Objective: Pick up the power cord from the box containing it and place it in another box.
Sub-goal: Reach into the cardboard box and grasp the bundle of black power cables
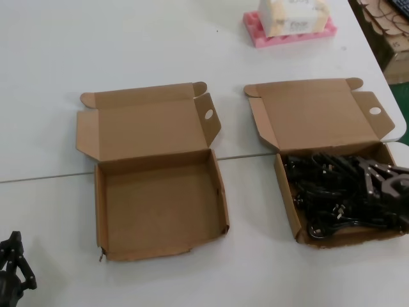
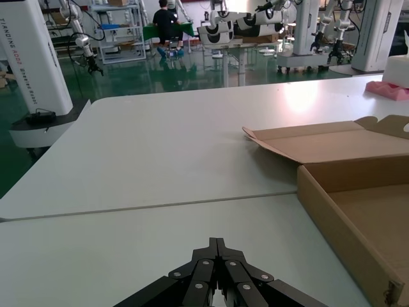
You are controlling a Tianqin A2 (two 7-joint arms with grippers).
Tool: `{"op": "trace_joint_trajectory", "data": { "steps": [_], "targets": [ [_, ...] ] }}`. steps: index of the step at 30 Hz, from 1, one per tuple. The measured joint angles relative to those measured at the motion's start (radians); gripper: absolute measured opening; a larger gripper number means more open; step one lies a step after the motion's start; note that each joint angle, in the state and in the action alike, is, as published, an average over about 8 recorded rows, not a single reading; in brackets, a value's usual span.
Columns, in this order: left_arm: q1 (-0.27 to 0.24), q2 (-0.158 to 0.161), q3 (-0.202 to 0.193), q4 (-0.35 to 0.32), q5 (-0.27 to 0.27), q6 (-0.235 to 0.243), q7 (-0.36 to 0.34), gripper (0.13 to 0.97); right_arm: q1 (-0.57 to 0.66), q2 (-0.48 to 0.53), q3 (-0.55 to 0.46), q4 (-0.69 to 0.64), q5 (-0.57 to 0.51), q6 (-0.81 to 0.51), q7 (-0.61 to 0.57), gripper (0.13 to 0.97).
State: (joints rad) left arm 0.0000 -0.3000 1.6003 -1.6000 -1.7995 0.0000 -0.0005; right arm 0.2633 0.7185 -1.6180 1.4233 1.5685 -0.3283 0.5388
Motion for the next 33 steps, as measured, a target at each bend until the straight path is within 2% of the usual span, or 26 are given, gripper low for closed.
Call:
{"op": "trace_joint_trajectory", "data": {
  "steps": [6, 15, 23, 27, 33],
  "targets": [
    [0.0, 0.0, 0.0, 0.0, 0.0, 0.0, 0.0, 0.163, 0.016, 0.051, -0.081, -0.042, -0.006, 0.052, 0.0, 0.156],
    [0.0, 0.0, 0.0, 0.0, 0.0, 0.0, 0.0, 0.163, 0.06, 0.078, -0.157, -0.098, -0.004, 0.058, 0.0, 0.213],
    [0.0, 0.0, 0.0, 0.0, 0.0, 0.0, 0.0, 0.163, 0.084, 0.075, -0.195, -0.133, -0.002, 0.05, 0.0, 0.337],
    [0.0, 0.0, 0.0, 0.0, 0.0, 0.0, 0.0, 0.163, 0.091, 0.074, -0.208, -0.14, -0.002, 0.058, 0.0, 0.337],
    [0.0, 0.0, 0.0, 0.0, 0.0, 0.0, 0.0, 0.163, 0.104, 0.075, -0.237, -0.146, -0.004, 0.085, 0.0, 0.393]
  ]
}}
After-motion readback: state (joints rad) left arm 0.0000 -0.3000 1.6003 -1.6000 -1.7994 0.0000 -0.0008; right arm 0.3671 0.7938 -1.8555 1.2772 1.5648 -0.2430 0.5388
